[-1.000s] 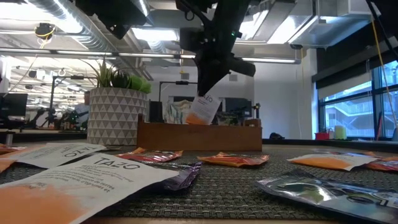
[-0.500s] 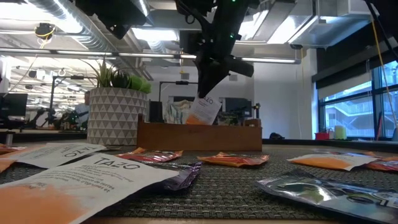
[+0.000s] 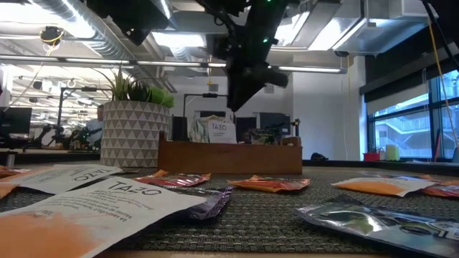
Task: Pick & Place Tea
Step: Put the white tea bag into the middle slot of the wooden organizer
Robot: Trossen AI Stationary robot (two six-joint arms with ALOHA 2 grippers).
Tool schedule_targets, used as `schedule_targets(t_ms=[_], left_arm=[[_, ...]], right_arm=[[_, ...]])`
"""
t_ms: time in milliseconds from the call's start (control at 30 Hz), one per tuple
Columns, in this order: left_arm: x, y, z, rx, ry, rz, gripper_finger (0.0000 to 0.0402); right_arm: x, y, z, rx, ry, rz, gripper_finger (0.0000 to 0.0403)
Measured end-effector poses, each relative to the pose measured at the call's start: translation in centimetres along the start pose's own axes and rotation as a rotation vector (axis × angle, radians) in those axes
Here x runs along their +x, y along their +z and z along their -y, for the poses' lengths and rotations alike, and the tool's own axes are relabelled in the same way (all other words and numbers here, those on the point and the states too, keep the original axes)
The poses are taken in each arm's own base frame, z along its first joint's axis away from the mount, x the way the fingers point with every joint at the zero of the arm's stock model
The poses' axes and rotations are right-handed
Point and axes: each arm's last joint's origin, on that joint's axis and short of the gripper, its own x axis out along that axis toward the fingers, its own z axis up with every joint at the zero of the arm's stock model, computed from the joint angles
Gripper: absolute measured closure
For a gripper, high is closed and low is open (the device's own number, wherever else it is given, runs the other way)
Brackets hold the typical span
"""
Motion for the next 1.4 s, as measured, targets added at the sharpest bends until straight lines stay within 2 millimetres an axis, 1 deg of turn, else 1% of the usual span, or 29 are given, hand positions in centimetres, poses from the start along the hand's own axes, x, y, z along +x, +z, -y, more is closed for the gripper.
schedule_targets(t_ms=[100,200,267,367,467,533,700,933,1067,1267,1400], left_arm=[[0.2,-0.1,0.0,-0.025,0.001,-0.005,0.0395],[0.7,-0.5,0.1,-0.021,0.002,-0.033,0.0395],[1.2,-0.6,0.2,-0.024,0.004,-0.039,0.0395],[1.6,-0.9,0.2,-0.026,0.01,-0.06,0.0393],[2.2,-1.4,0.4,-0.081,0.007,-0.096,0.0391],[2.5,-1.8,0.7,-0.108,-0.007,-0.122,0.0391],[3.3,-2.5,1.2,-0.101,-0.018,-0.16,0.0395],[3.5,-2.6,1.2,-0.101,-0.011,-0.164,0.0391],[3.5,-2.6,1.2,-0.101,-0.01,-0.162,0.0392],[3.5,-2.6,1.1,-0.082,-0.003,-0.158,0.0395],[3.5,-2.6,1.1,-0.078,-0.003,-0.157,0.0392]], right_arm=[[-1.4,-1.4,0.1,0.082,0.186,0.031,0.0309],[-3.1,-3.2,1.1,0.191,0.383,0.108,0.0309],[-4.2,-4.1,2.3,0.24,0.418,0.187,0.0309],[-4.8,-4.7,3.8,0.279,0.366,0.259,0.0309],[-4.5,-4.6,4.6,0.295,0.307,0.289,0.0309],[-3.8,-4.5,4.7,0.305,0.265,0.327,0.0309],[-0.9,-4.8,3.4,0.297,0.201,0.383,0.0309],[0.8,-6.3,2.2,0.312,0.155,0.427,0.0309],[1.2,-6.5,2.2,0.298,0.12,0.456,0.0309],[1.3,-6.5,2.2,0.199,0.095,0.463,0.0308],[2.2,-6.3,2.1,0.197,0.104,0.462,0.0308]])
